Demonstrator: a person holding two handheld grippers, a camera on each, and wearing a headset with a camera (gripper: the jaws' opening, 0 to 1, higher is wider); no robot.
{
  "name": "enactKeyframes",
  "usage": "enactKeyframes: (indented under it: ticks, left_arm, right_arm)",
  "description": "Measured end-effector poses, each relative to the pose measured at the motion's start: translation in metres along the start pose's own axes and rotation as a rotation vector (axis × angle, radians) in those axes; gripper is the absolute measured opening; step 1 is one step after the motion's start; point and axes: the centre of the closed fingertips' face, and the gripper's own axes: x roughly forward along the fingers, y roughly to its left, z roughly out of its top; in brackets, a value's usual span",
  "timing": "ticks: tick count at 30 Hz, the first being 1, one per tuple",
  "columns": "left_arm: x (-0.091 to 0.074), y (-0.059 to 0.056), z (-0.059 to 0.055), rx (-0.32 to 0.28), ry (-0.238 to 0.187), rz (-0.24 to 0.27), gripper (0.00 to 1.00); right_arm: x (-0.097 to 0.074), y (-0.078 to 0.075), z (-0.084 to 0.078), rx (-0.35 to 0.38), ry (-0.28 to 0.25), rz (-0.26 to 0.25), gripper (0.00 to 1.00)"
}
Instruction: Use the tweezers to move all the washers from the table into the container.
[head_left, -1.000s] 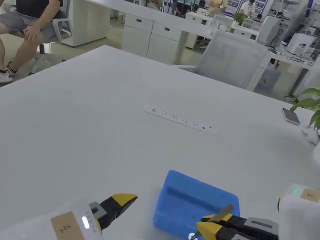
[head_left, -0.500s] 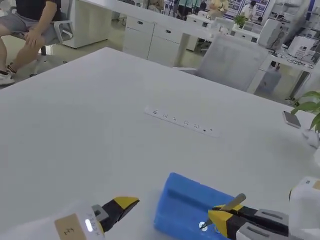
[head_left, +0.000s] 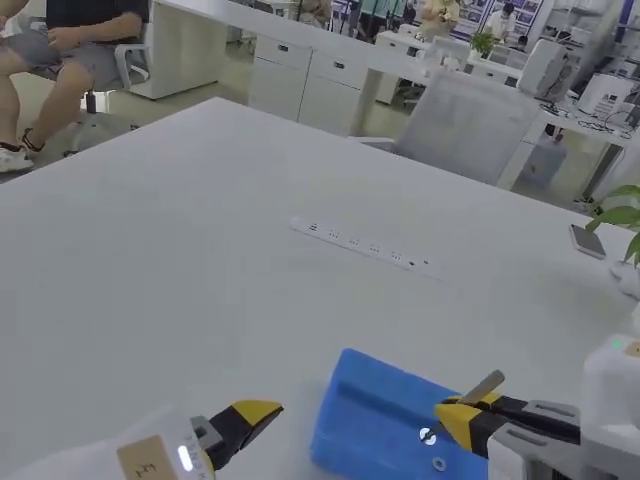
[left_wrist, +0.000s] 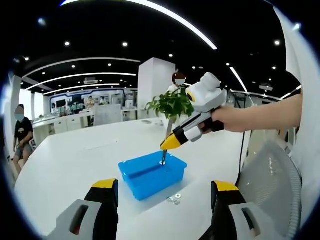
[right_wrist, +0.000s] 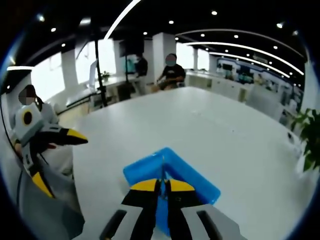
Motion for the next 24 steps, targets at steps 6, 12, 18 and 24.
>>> enactKeyframes:
  ticks: [6,12,18,24]
  left_arm:
    - [0.0,0.001,-0.001,-0.001,0.003,0.0,0.77]
    - [0.0,0.001,-0.002,-0.002,0.006,0.0,0.77]
    - [0.0,0.001,-0.002,-0.004,0.008,-0.002,0.77]
    - [0.001,0.001,-0.002,-0.005,0.007,-0.003,0.77]
  right_arm:
    - [0.007,-0.003,-0.005,0.013,0.013,0.005,0.03]
    - [0.014,-0.008,-0.01,0.018,0.027,0.008,0.03]
    - [0.021,-0.011,-0.015,0.037,0.038,0.01,0.03]
    - [0.025,-0.015,-0.022,0.054,0.051,0.007,0.03]
